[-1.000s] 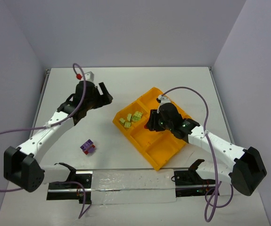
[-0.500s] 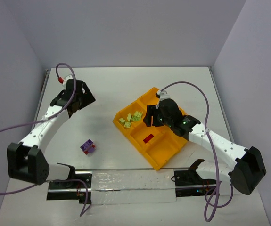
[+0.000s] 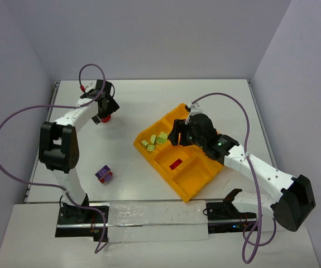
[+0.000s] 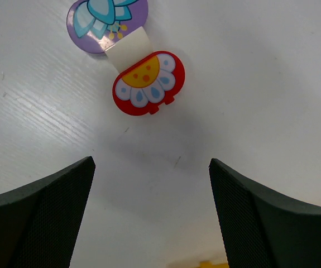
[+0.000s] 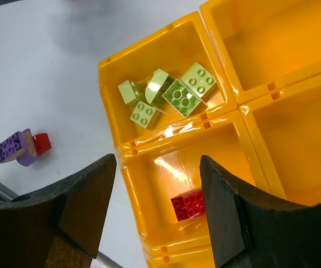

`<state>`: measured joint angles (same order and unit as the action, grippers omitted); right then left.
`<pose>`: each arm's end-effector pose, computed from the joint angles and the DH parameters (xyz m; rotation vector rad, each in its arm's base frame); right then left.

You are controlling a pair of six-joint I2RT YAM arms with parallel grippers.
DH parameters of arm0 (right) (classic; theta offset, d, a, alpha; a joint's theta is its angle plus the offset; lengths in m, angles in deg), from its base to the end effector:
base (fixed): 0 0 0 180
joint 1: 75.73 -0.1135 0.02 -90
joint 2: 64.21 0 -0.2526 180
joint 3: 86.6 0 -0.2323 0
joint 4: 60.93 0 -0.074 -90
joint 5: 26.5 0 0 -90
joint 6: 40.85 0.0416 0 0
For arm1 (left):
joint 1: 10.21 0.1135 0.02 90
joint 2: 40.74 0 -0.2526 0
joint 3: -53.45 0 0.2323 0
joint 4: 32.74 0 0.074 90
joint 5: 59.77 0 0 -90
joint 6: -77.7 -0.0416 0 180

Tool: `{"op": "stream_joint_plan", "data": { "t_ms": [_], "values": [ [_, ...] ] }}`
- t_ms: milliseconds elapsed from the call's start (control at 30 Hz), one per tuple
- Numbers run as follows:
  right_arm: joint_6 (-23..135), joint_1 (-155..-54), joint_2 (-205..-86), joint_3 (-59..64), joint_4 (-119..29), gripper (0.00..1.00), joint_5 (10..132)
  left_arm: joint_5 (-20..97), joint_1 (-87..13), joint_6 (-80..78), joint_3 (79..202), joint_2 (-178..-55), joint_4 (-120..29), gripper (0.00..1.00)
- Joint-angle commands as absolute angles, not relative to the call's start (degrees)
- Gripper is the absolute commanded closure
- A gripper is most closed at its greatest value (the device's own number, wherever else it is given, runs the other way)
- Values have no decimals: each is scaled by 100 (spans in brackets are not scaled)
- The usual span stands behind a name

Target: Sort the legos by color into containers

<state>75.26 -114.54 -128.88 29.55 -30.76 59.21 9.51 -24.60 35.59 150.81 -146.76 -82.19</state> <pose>0.1915 0.1500 0.2790 -0.1940 2.1590 0.5897 0.3708 -0.0799 0.2254 -0.8405 2.3423 0.0217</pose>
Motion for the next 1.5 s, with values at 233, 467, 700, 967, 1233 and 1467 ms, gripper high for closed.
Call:
{"op": "stream_joint_plan", "data": {
  "t_ms": [233, 467, 700, 967, 1233, 1467],
  "values": [
    [7473, -11492, -13023, 2561, -3305, 30, 5876, 132, -2322, 4608, 17276, -16265, -9307, 1],
    [7420, -11487, -13184, 2517, -3320, 30, 5928, -67, -2271, 5049, 17480, -16550, -9545, 1],
    [7402, -11484, -13317, 2470, -3366, 30, 6019, 122, -2251, 5212, 17389, -16636, -9539, 1],
    [7396, -11484, -13382, 2403, -3272, 30, 6011, 266, -2242, 5209, 17316, -16786, -9446, 1],
    [7413, -11484, -13401, 2421, -3275, 30, 6057, 476, -2216, 5236, 17057, -16841, -9186, 1],
    [7455, -11484, -13507, 2440, -3237, 31, 6045, 564, -2172, 5113, 16889, -16881, -9041, 2]
  ]
}}
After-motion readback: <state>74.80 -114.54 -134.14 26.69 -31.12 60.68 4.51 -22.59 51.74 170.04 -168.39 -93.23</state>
